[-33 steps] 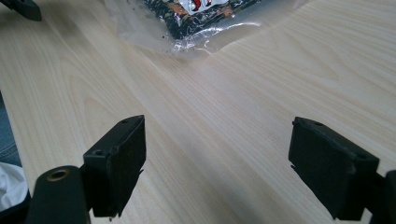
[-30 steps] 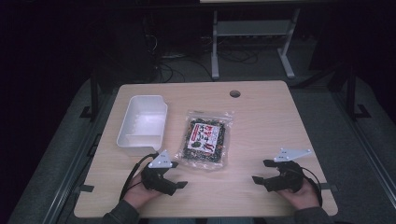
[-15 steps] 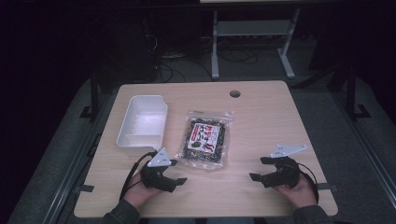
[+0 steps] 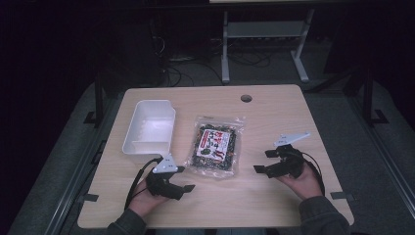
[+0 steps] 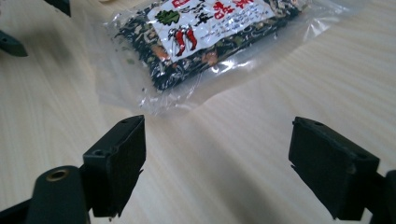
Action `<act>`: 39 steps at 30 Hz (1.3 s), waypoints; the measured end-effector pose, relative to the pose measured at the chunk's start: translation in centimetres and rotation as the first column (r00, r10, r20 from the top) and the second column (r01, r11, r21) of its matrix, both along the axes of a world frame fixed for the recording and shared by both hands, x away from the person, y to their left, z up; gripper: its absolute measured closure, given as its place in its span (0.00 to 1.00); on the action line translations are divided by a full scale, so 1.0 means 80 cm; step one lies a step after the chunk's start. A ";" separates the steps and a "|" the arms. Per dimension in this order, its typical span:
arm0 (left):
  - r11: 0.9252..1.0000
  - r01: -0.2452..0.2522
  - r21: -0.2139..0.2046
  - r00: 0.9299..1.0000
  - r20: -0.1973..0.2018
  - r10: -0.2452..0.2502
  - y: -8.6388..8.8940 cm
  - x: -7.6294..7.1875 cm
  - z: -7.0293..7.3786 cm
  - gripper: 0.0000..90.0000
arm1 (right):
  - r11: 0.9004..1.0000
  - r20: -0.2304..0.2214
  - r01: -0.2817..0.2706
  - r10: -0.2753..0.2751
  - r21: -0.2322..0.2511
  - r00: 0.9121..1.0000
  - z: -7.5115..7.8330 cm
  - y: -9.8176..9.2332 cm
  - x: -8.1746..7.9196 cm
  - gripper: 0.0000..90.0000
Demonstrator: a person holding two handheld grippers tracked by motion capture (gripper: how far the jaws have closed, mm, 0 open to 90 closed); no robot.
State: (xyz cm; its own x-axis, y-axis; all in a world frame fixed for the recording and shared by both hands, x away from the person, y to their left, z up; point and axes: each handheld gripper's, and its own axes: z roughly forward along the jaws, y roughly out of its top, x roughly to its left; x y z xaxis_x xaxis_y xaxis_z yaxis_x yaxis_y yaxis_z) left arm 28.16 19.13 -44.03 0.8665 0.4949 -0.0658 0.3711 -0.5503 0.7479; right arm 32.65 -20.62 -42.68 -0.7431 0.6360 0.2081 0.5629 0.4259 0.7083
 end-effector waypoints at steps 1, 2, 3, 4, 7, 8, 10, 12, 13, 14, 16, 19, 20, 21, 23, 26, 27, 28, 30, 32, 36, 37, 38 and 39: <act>1.000 0.000 0.003 1.000 0.000 0.000 0.000 0.000 0.000 0.27 | 1.000 0.003 -0.003 0.003 -0.005 1.000 0.002 0.004 0.005 0.20; 1.000 0.001 0.005 1.000 0.000 -0.001 0.000 0.001 0.000 0.27 | 1.000 0.006 -0.007 0.007 -0.015 1.000 0.005 0.007 0.010 0.20; 1.000 0.000 0.003 1.000 0.001 0.000 0.000 0.001 0.000 0.27 | 1.000 0.005 -0.010 0.010 -0.022 1.000 0.008 0.010 0.015 0.20; 1.000 0.000 0.003 1.000 0.001 0.000 0.000 0.001 0.000 0.27 | 1.000 0.009 -0.009 0.009 -0.024 1.000 0.011 0.012 0.020 0.20; 1.000 -0.002 0.000 1.000 0.000 0.002 0.000 0.002 0.000 0.27 | 0.999 0.007 -0.006 0.006 -0.037 1.000 0.019 0.017 0.036 0.21; 1.000 -0.002 0.002 1.000 0.000 0.002 -0.001 0.002 -0.001 0.27 | 0.999 0.004 -0.002 0.002 -0.041 1.000 0.021 0.019 0.042 0.21; 1.000 -0.002 0.004 1.000 0.000 0.002 -0.001 0.003 -0.001 0.27 | 0.999 0.007 -0.001 0.001 -0.044 1.000 0.022 0.020 0.048 0.21; 1.000 0.000 0.005 1.000 -0.003 0.000 -0.001 0.004 -0.001 0.27 | 0.998 -0.002 0.000 0.000 -0.056 1.000 0.025 0.024 0.060 0.21; 1.000 -0.002 0.003 1.000 -0.003 0.002 0.000 0.004 -0.001 0.27 | 0.998 -0.010 0.001 -0.002 -0.060 1.000 0.027 0.027 0.072 0.21; 1.000 -0.001 0.001 1.000 -0.004 0.001 0.000 0.005 -0.001 0.27 | 0.998 -0.014 0.001 -0.002 -0.068 1.000 0.028 0.030 0.079 0.22; 1.000 -0.001 0.001 1.000 -0.005 0.001 0.000 0.005 -0.001 0.27 | 0.997 -0.017 0.002 -0.003 -0.073 1.000 0.029 0.032 0.085 0.22; 1.000 0.003 0.002 1.000 -0.006 -0.003 -0.001 0.005 -0.002 0.27 | 0.996 -0.029 0.013 -0.016 -0.084 0.999 0.032 0.038 0.112 0.22; 1.000 0.004 0.002 1.000 -0.007 -0.004 -0.001 0.005 -0.002 0.27 | 0.996 -0.032 0.020 -0.023 -0.090 0.999 0.032 0.039 0.119 0.22; 1.000 0.005 0.004 1.000 -0.007 -0.005 -0.001 0.005 -0.002 0.27 | 0.996 -0.037 0.023 -0.026 -0.091 0.999 0.032 0.040 0.125 0.22; 1.000 0.003 0.006 1.000 -0.008 -0.003 -0.002 0.006 -0.002 0.27 | 0.995 -0.043 0.033 -0.037 -0.097 0.998 0.033 0.043 0.137 0.23; 1.000 0.004 0.003 1.000 -0.011 -0.004 -0.002 0.007 -0.002 0.28 | 0.994 -0.049 0.034 -0.039 -0.108 0.998 0.035 0.046 0.150 0.23; 1.000 0.012 -0.002 1.000 -0.014 -0.012 -0.002 0.008 -0.002 0.30 | 0.993 -0.054 0.041 -0.047 -0.112 0.997 0.036 0.048 0.161 0.23; 1.000 0.012 -0.002 1.000 -0.014 -0.012 -0.002 0.008 -0.002 0.30 | 0.993 -0.054 0.041 -0.047 -0.112 0.997 0.036 0.048 0.161 0.23; 1.000 0.015 -0.004 1.000 -0.013 -0.015 -0.003 0.009 -0.002 0.30 | 0.991 -0.062 0.053 -0.060 -0.120 0.996 0.039 0.053 0.178 0.24; 1.000 0.015 0.000 1.000 -0.017 -0.015 -0.003 0.010 -0.003 0.30 | 0.992 -0.068 0.055 -0.064 -0.118 0.996 0.042 0.057 0.187 0.25; 1.000 0.015 -0.002 1.000 -0.024 -0.015 -0.004 0.012 -0.004 0.30 | 0.988 -0.084 0.065 -0.077 -0.141 0.993 0.049 0.064 0.207 0.25; 1.000 0.016 0.001 1.000 -0.027 -0.016 -0.004 0.012 -0.005 0.30 | 0.986 -0.079 0.075 -0.087 -0.146 0.993 0.050 0.065 0.211 0.25; 1.000 0.016 0.001 1.000 -0.027 -0.016 -0.004 0.012 -0.005 0.30 | 0.986 -0.065 0.090 -0.100 -0.142 0.993 0.050 0.065 0.213 0.28; 1.000 0.015 0.003 0.999 -0.028 -0.015 -0.004 0.013 -0.005 0.30 | 0.986 -0.065 0.090 -0.100 -0.142 0.993 0.050 0.065 0.213 0.28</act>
State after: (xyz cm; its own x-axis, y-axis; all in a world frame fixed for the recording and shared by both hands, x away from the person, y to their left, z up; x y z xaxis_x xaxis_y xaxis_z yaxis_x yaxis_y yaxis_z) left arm 29.19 18.81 -44.46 0.8717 0.4818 -0.0889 0.3836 -0.5583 0.7356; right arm 49.66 -15.38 -38.69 -0.6646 0.7292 0.1632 0.6523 0.4597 0.6027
